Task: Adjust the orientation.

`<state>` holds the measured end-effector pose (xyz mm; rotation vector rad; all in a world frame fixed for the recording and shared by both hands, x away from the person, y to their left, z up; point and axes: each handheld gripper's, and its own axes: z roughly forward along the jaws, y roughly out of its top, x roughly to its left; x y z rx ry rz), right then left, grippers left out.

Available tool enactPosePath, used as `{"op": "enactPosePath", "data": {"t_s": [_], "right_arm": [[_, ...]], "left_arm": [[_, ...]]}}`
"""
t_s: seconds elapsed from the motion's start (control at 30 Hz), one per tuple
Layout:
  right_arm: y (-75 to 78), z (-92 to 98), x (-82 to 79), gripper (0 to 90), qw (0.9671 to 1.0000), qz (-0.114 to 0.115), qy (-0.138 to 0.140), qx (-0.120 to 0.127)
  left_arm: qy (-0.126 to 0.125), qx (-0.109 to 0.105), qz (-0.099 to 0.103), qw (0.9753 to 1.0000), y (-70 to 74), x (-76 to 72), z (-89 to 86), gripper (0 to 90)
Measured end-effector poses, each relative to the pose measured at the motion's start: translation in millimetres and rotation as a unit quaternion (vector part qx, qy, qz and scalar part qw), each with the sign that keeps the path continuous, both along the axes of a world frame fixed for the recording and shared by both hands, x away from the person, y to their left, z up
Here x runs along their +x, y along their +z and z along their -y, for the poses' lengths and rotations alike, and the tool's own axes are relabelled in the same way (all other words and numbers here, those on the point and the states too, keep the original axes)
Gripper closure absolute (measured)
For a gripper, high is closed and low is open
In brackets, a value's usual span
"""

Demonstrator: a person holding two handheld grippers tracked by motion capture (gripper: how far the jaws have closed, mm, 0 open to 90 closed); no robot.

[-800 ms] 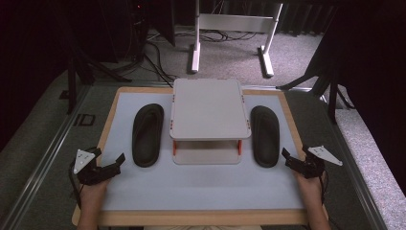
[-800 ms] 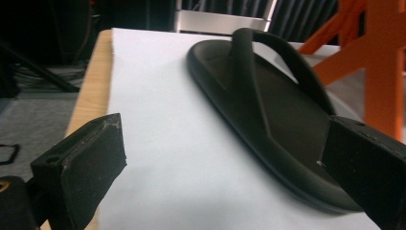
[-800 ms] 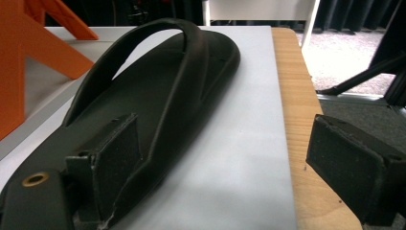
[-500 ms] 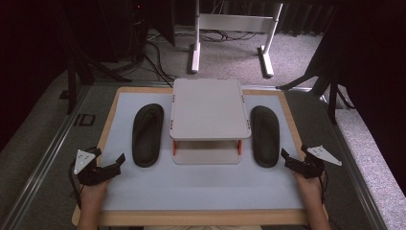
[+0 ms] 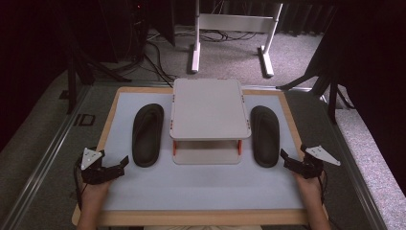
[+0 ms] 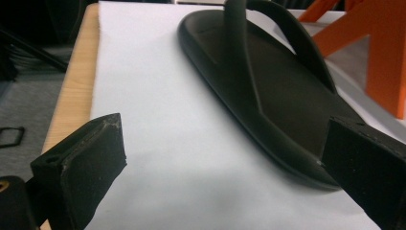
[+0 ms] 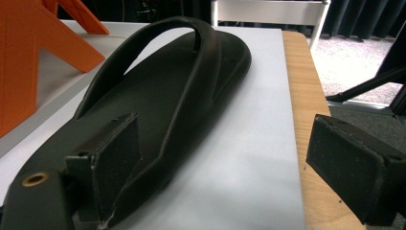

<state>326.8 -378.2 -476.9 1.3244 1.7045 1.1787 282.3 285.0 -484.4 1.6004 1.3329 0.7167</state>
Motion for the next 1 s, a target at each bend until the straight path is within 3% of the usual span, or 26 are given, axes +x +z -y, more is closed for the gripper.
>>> {"op": "enactPosePath", "data": {"t_s": [0.07,0.17,0.23,0.6,0.73,1.0], "right_arm": [[-0.1,-0.3,0.9,10.8,1.0000,-0.005,-0.005,-0.001],[0.0,0.3,1.0,10.8,1.0000,-0.006,-0.004,0.004],[0.0,0.7,1.3,10.8,1.0000,-0.007,-0.005,0.004],[-0.1,1.7,1.2,12.7,0.9999,-0.006,-0.003,0.009],[-0.1,0.9,1.7,12.8,1.0000,-0.008,-0.002,0.005],[0.0,0.9,2.3,13.0,0.9999,-0.010,0.003,0.004]], "left_arm": [[-0.009,-0.007,-0.005,0.9999,1.2,0.8,-0.2,1.5],[-0.020,-0.018,0.006,0.9996,4.0,0.1,-0.3,1.5],[-0.029,-0.019,-0.002,0.9994,7.0,2.0,-1.0,2.2],[-0.051,-0.008,-0.021,0.9984,32.2,16.1,-5.5,2.2],[-0.058,0.000,-0.019,0.9982,38.6,23.0,-3.7,2.2],[-0.087,0.015,-0.043,0.9952,50.4,42.8,4.3,2.2]]}}
